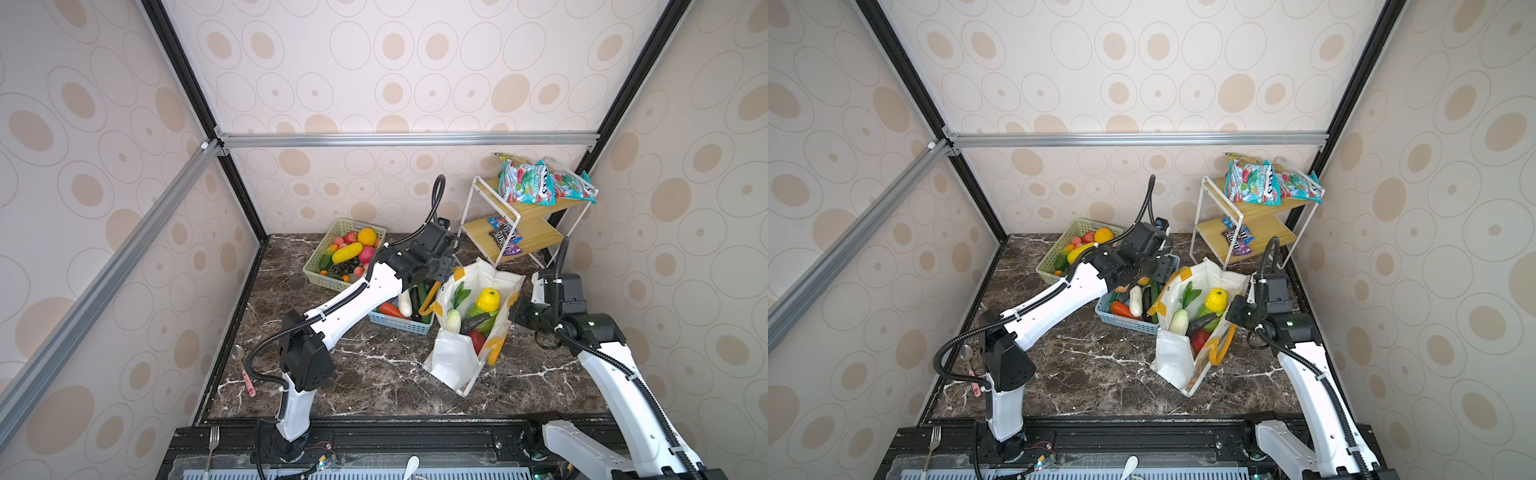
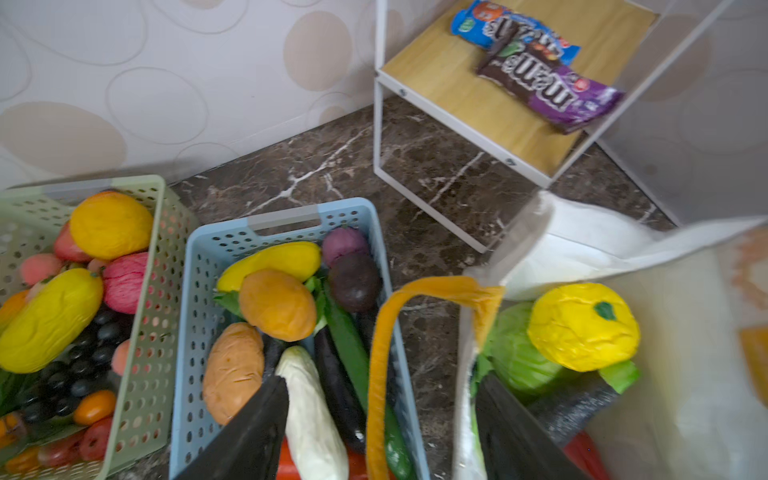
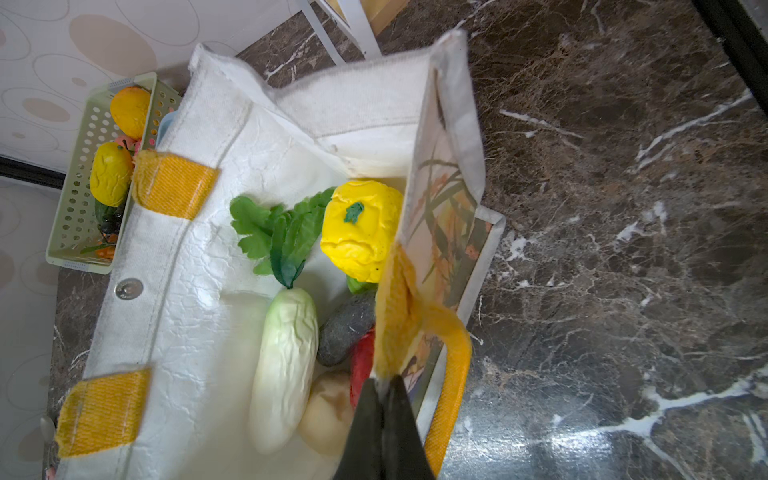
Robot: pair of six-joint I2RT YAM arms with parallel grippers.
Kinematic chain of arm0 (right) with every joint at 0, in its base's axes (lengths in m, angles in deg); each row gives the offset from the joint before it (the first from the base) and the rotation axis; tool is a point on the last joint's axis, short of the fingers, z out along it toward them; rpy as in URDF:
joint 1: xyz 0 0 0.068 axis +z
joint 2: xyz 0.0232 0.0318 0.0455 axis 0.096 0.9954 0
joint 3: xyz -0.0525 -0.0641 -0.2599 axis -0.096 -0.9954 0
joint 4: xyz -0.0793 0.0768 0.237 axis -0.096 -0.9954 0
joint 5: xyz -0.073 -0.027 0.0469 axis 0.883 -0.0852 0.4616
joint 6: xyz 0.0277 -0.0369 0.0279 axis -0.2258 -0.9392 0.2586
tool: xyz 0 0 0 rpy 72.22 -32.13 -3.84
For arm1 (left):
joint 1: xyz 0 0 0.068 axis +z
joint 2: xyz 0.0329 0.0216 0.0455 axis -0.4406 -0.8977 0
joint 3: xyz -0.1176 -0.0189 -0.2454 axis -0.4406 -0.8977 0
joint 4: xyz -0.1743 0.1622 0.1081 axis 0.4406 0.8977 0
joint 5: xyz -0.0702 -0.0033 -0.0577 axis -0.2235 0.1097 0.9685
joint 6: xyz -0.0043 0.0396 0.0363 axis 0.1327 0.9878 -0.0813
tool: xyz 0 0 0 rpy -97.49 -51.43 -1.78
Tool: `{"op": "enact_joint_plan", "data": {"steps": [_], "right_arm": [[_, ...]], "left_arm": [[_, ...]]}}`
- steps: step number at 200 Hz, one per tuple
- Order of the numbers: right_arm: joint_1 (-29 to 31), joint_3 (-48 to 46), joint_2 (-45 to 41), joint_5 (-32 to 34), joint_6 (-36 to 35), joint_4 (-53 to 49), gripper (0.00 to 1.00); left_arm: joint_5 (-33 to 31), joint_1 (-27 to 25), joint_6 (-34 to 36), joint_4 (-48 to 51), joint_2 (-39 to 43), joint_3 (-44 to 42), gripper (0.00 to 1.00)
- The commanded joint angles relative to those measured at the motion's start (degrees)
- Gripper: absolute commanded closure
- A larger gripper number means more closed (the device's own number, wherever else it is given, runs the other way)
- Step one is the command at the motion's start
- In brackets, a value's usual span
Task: Place the food into the grocery bag and tie it
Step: 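Move the open left gripper from the bag down into the blue basket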
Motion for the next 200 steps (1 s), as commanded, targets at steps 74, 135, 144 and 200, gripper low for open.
{"op": "enact_joint_plan", "data": {"steps": [74,135,144,200], "right_arm": [[-0.44,-1.99,-0.97,0.25,-0.33,-1.27,1.00],[-0.44,-1.66,-0.29,-0.03,-0.28,-0.83,1.00],[-0.48,-1.65,-0.27,0.03,-0.28,-0.83,1.00],[-0.40,-2.30,-0.66,0.22,0.19,-0.74,1.00]], "left_arm": [[5.04,8.25,-5.88,-4.82,3.85,-16.91,0.46],[18.79,8.21,-9.44,-15.24,1.77,-24.49,0.63],[19.38,8.12,-9.92,-16.47,1.44,-25.29,0.64],[22.91,7.51,-11.10,-18.99,-1.78,-25.61,0.66]]}}
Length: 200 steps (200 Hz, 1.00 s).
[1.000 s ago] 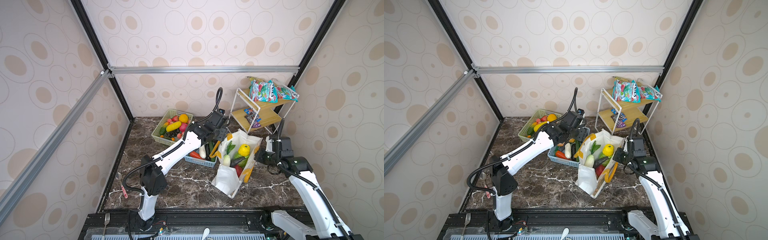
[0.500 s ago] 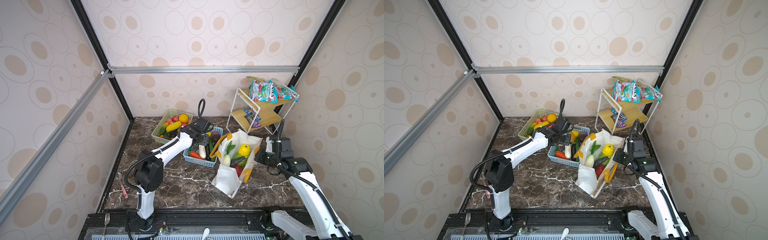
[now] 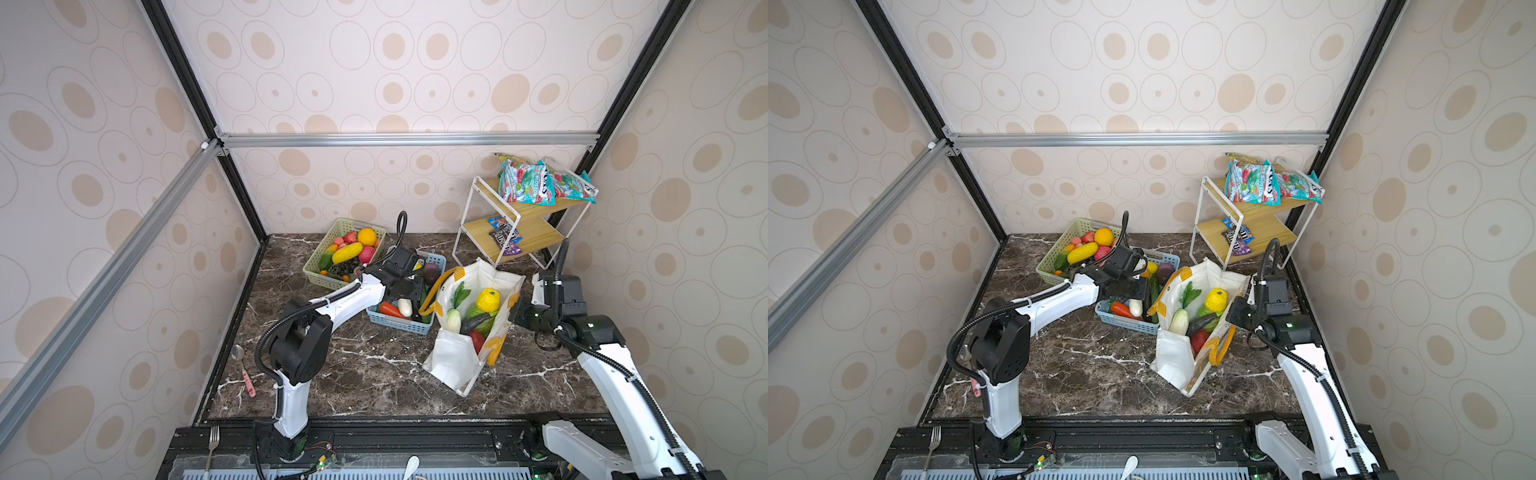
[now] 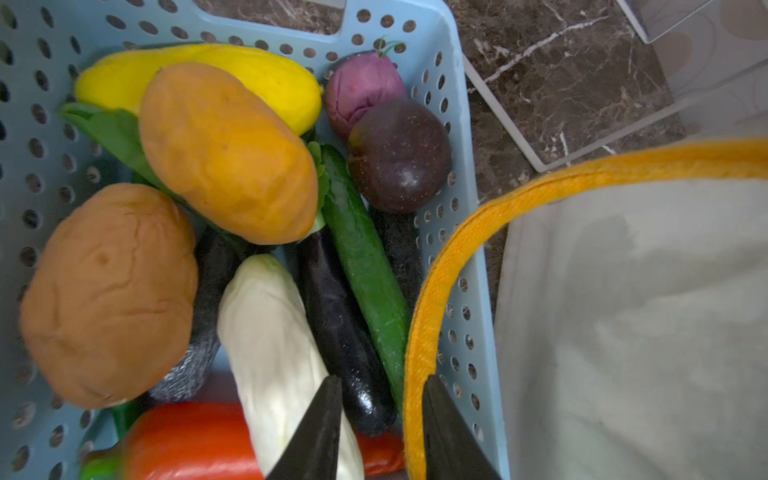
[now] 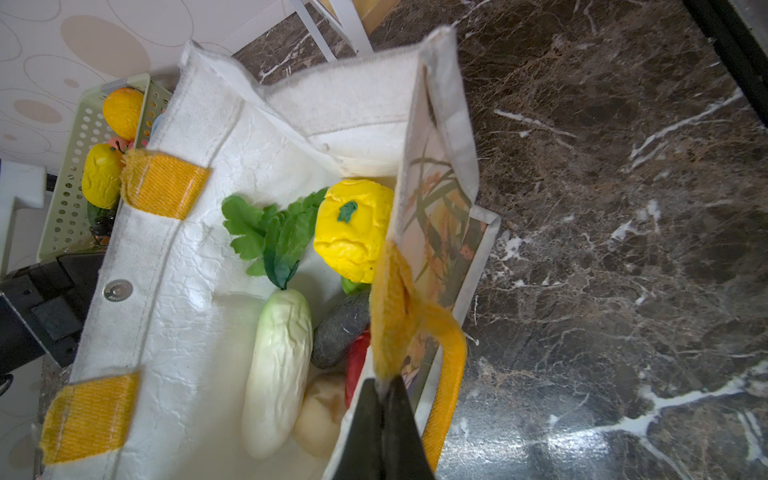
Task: Place the food into the grocery bag and tie it
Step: 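Move the open left gripper from the bag down into the blue basket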
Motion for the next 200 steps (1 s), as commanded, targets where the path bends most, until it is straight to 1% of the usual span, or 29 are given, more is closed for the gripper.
{"op": "enact_joint_plan", "data": {"steps": [1,52,72,90,127,147,174,200], "right_arm": [[-0.33,-1.21,-0.11,-0.41,0.17,-1.23,1.00],[-0.37,-1.10,0.74,-0.85,0.68,-0.13,1.00],[-0.37,-0.88,1.14,-0.86,0.61,0.04,1.00],[-0.37,-0.78,1.40,-0.81,0.54,0.18,1.00],[-0.35,-0.20,2.00,-0.67,0.12,0.05,1.00],[-0.38,-0.22,1.99,-0.50,0.05,-0.05,1.00],[-0.37,-0.18,2.01,-0.32,-0.03,-0.08,1.00],[-0.37,0.17,2.19,-0.43,-0.09,-0.13,1.00]], "left_arm": [[2.44,-0.51,-1.30,-1.64,-2.16,0.32,0.66],[0.34,-0.83,-0.81,0.50,-4.42,0.79,0.60],[-0.37,-0.76,-0.09,1.39,-5.25,1.10,0.55],[-2.83,-0.77,1.49,3.66,-5.89,2.17,0.51],[-9.14,-0.85,4.21,9.92,-7.72,5.39,0.48],[-10.52,-0.80,4.79,11.79,-8.63,6.83,0.49],[-10.95,-0.84,4.16,12.10,-9.56,7.99,0.55],[-11.31,-0.88,3.33,12.81,-11.05,9.61,0.57]]}}
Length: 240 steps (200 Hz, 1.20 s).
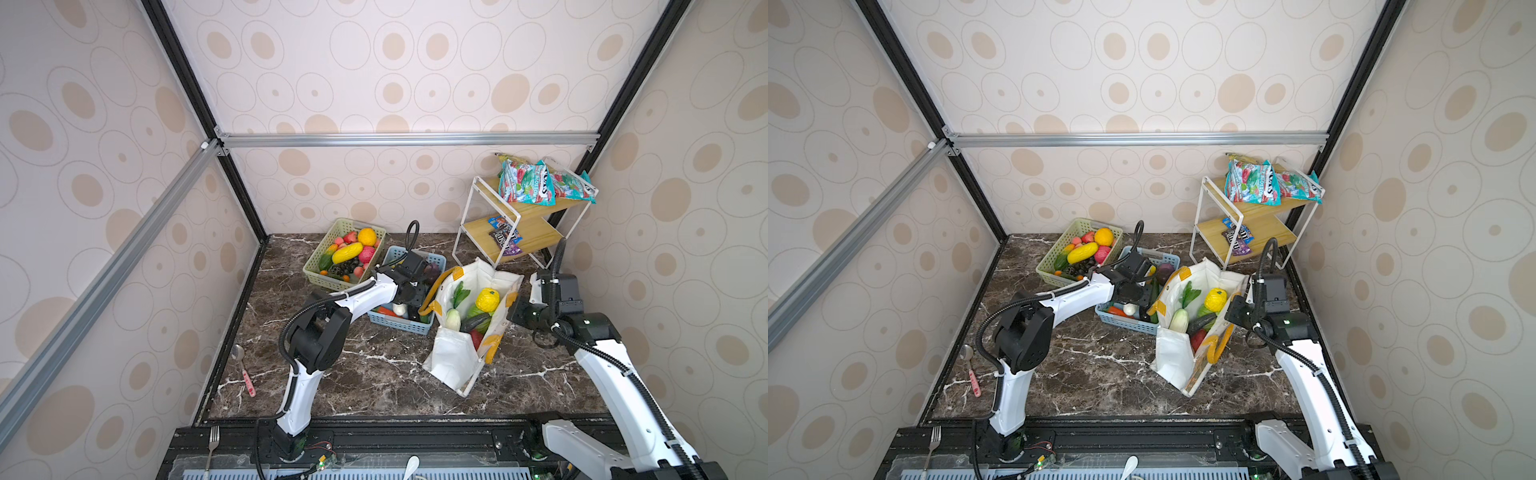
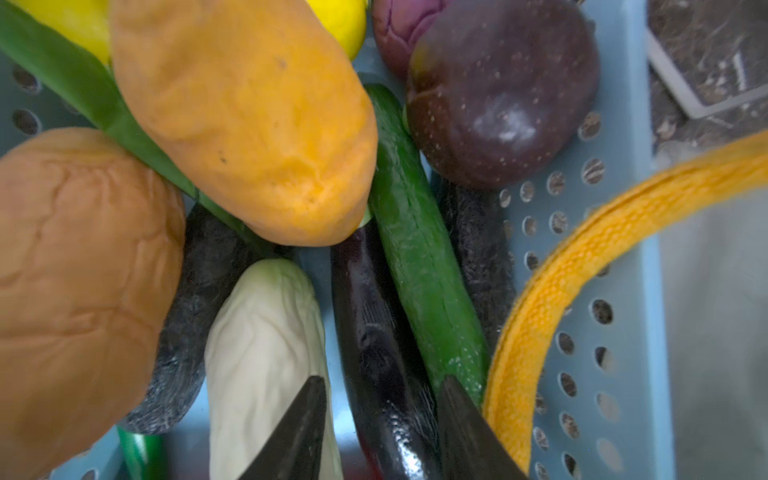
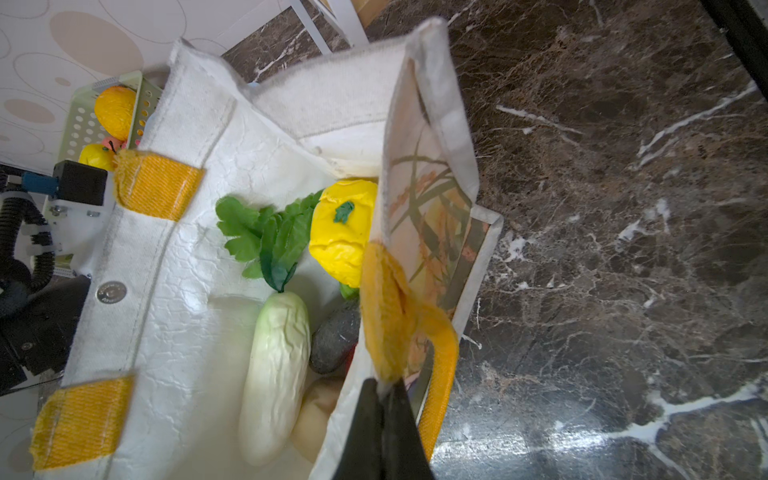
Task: Place the food into the grocery bag and tie it
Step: 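Move the open left gripper from the bag down into the blue basket, then close the left gripper on the purple eggplant and lift it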
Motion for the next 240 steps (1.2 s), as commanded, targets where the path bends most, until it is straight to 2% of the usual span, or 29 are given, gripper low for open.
{"op": "enact_joint_plan", "data": {"steps": [1,38,83,102,154,191,210,222,240], "right_arm": [[-0.29,0.46,0.68,-0.20,-0.41,-1.37,1.00],[-0.29,1.09,0.68,-0.10,-0.50,-1.61,1.00],[-0.29,2.10,0.77,0.00,-0.83,-2.14,1.00],[-0.31,2.52,0.94,0.07,-0.94,-2.43,1.00],[-0.34,2.66,0.86,0.03,-1.03,-2.69,1.00],[-0.29,2.32,0.86,-0.01,-0.87,-2.52,1.00],[-0.33,2.21,0.64,0.07,-0.86,-2.52,1.00],[-0.31,2.12,0.46,0.23,-0.87,-2.52,1.00],[-0.32,1.87,0.26,0.42,-0.96,-2.69,1.00]], "left_arm": [[-2.76,-0.01,0.05,4.65,-2.23,2.72,0.57],[-4.80,-0.10,-0.77,6.45,-5.02,5.50,0.60],[-7.99,-1.12,-1.28,9.90,-9.42,10.64,0.56],[-8.29,-1.20,-1.44,10.26,-10.27,11.57,0.53],[-8.84,-1.36,-1.29,11.92,-13.53,15.05,0.58],[-9.46,-1.46,-0.32,14.33,-15.95,18.82,0.55],[-8.75,-1.42,-0.66,14.19,-16.40,18.82,0.59],[-7.88,-1.43,-1.04,13.91,-16.12,18.71,0.66],[-7.35,-1.39,-1.62,13.20,-15.15,18.90,0.67]]}}
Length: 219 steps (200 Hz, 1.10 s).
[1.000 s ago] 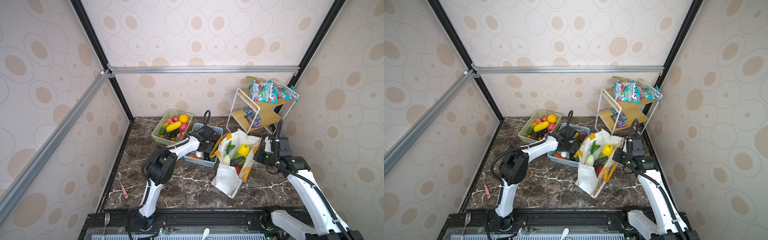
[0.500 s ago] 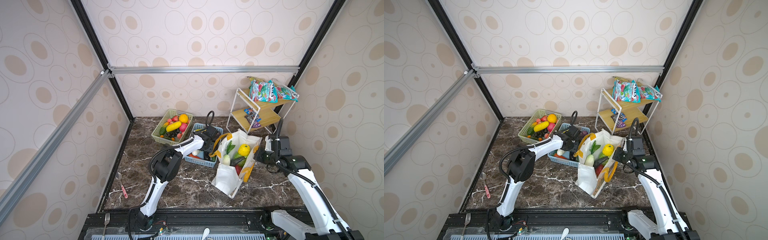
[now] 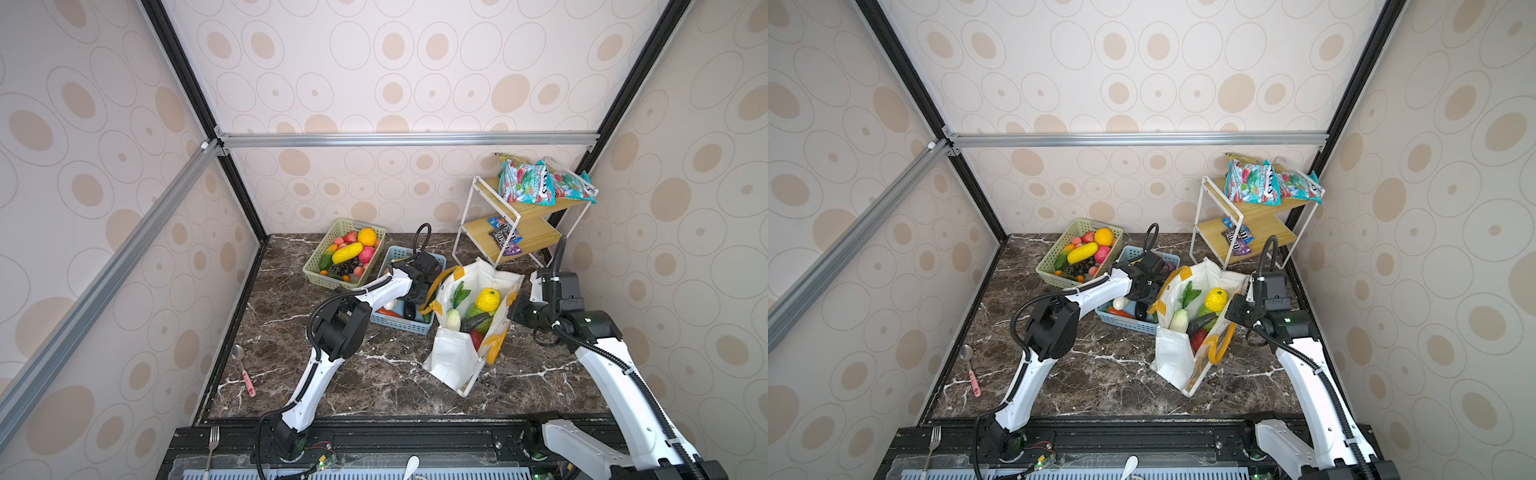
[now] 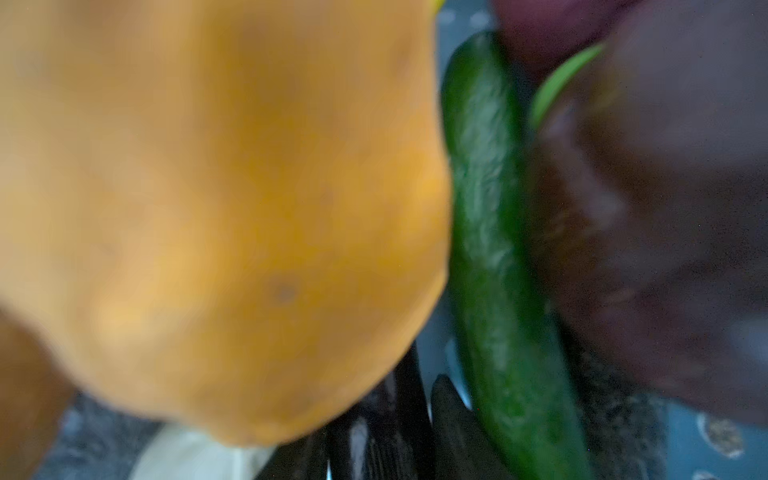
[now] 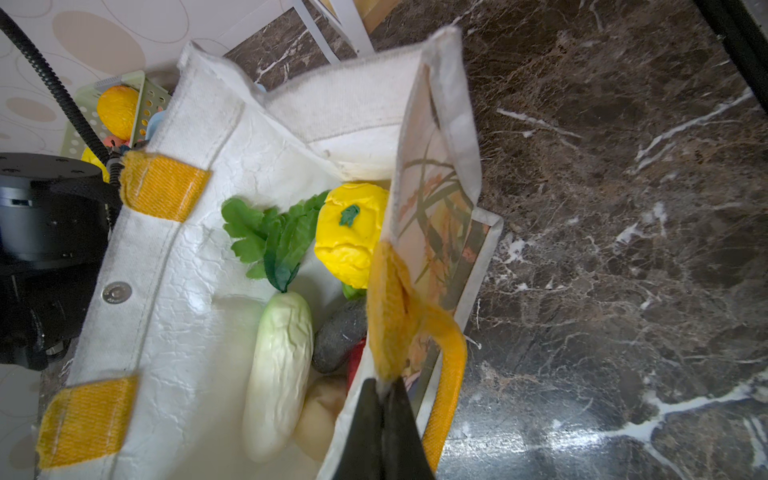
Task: Place the food into the grocery bag and tie it
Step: 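Close the left gripper on the purple eggplant and lift it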
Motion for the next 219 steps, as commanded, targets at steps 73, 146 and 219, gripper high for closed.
{"op": "enact_joint_plan", "data": {"steps": [73,146,219], "right_arm": [[-0.33,-0.31,-1.09,0.64,-0.55,-1.88,1.00],[-0.33,-1.22,-1.97,0.36,-0.48,-1.82,1.00],[-0.29,-1.22,-1.81,-0.02,-0.79,-1.58,1.00]], "left_arm": [[4.56,0.10,-2.49,1.76,3.91,2.59,0.68],[5.46,0.30,-3.32,1.24,8.09,2.80,0.69],[5.39,0.56,-3.47,0.79,11.37,3.29,0.69]]}}
